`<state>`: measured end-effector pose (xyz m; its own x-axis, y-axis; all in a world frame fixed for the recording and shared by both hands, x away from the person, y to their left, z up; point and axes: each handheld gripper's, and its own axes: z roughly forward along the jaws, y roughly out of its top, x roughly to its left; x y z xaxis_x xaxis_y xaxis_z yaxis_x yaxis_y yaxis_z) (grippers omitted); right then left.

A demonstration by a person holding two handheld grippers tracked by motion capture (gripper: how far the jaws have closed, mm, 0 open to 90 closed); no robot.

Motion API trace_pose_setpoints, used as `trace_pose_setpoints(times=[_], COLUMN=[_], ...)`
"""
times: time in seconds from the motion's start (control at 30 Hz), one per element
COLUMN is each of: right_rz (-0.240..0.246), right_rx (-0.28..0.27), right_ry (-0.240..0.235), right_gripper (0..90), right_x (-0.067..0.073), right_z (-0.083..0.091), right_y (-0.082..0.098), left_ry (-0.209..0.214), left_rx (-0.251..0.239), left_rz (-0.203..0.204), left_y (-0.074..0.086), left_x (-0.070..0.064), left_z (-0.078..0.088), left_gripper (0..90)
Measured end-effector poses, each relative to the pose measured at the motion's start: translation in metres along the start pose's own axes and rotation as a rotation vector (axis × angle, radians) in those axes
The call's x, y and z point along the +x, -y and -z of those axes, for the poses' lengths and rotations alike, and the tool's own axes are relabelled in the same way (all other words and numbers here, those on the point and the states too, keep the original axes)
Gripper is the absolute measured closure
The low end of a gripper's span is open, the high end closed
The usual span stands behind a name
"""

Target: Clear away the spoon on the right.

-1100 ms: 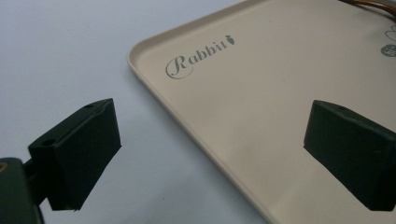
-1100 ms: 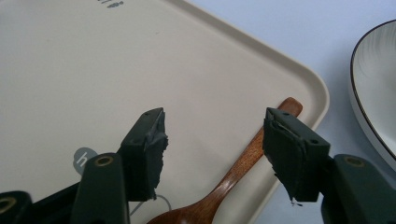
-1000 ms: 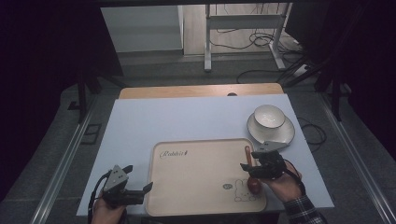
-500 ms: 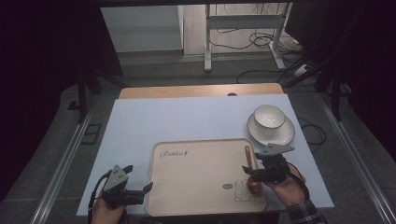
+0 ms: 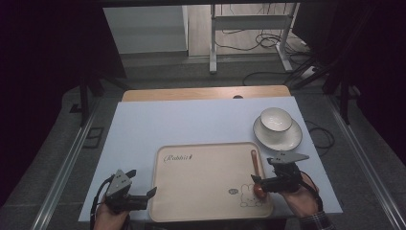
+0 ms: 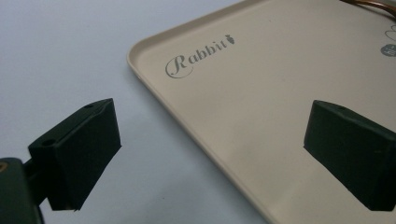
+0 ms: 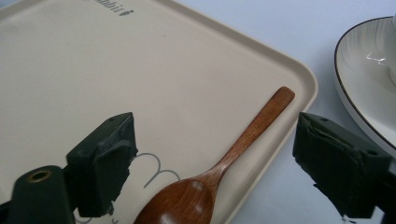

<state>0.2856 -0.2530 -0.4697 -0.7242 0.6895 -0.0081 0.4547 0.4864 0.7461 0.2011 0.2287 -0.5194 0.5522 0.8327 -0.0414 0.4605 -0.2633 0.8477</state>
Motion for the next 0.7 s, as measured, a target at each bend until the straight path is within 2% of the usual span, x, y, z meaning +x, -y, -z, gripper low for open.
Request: trace_pose_setpoints(times=[0.27, 0.7], right_rz=[-0.012, -0.04], right_rx=[0.007, -0.025], right_ry=[0.025, 0.06], right_gripper=[9.5, 5.8], right_x=[0.0, -0.003], right_z=[0.009, 0.028], right_y=[0.008, 0.023], left_ry=[0.0, -0.001], left_rx=[-0.003, -0.003], left_rz=[0.003, 0.003], left_y=[0.0, 0.0], left_x=[0.0, 0.0], left_z=[0.0, 0.0], left_gripper=[3.5, 3.5])
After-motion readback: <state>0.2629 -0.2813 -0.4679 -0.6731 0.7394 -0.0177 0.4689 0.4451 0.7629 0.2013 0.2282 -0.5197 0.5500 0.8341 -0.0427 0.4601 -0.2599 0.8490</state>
